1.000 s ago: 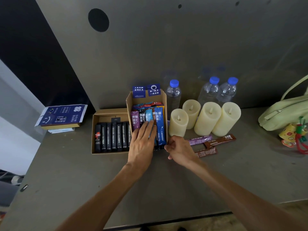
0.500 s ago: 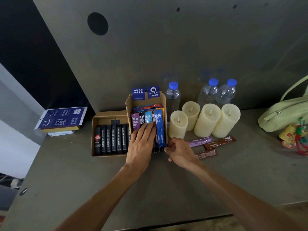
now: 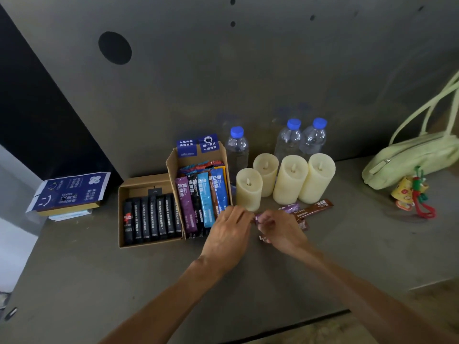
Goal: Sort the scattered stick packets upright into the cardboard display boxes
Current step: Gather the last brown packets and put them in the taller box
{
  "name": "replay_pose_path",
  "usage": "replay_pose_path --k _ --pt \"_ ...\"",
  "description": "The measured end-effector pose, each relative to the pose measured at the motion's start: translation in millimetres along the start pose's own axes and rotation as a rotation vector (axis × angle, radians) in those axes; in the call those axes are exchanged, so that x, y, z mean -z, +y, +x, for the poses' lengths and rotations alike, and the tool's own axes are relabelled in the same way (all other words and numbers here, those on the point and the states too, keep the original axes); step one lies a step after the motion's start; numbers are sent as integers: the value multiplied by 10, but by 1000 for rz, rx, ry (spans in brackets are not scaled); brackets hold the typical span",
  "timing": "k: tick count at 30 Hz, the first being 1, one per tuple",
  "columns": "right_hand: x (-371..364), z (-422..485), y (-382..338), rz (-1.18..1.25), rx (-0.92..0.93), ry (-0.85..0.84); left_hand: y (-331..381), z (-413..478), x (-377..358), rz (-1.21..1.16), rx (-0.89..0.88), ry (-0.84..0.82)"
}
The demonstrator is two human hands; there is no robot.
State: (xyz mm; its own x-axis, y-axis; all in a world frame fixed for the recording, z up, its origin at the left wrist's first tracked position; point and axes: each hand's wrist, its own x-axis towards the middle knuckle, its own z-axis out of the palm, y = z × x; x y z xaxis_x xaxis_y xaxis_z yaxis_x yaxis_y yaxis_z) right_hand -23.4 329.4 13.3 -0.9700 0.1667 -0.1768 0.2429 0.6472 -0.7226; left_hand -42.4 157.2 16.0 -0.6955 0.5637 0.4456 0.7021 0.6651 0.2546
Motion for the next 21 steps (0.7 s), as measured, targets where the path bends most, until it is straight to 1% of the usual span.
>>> replay_pose_path --k 3,6,8,12,14,18,21 --pt "186 -29 303 -110 -3 60 195 25 -201 -46 45 -174" --pt "352 -97 574 -259 54 133 329 48 -368 -101 127 -268" --pt "419 -114 717 -277 78 136 356 64 -462 -116 168 -303" --pt "485 -160 854 -366 44 -3 366 50 -555 -44 163 -350" --pt "505 -189 880 -399 28 -36 366 38 -580 -21 162 -346" --pt "560 -210 934 -380 2 -46 399 44 -614 2 162 -364" --pt "628 -230 977 -341 -16 -17 447 63 -561 -99 241 -393"
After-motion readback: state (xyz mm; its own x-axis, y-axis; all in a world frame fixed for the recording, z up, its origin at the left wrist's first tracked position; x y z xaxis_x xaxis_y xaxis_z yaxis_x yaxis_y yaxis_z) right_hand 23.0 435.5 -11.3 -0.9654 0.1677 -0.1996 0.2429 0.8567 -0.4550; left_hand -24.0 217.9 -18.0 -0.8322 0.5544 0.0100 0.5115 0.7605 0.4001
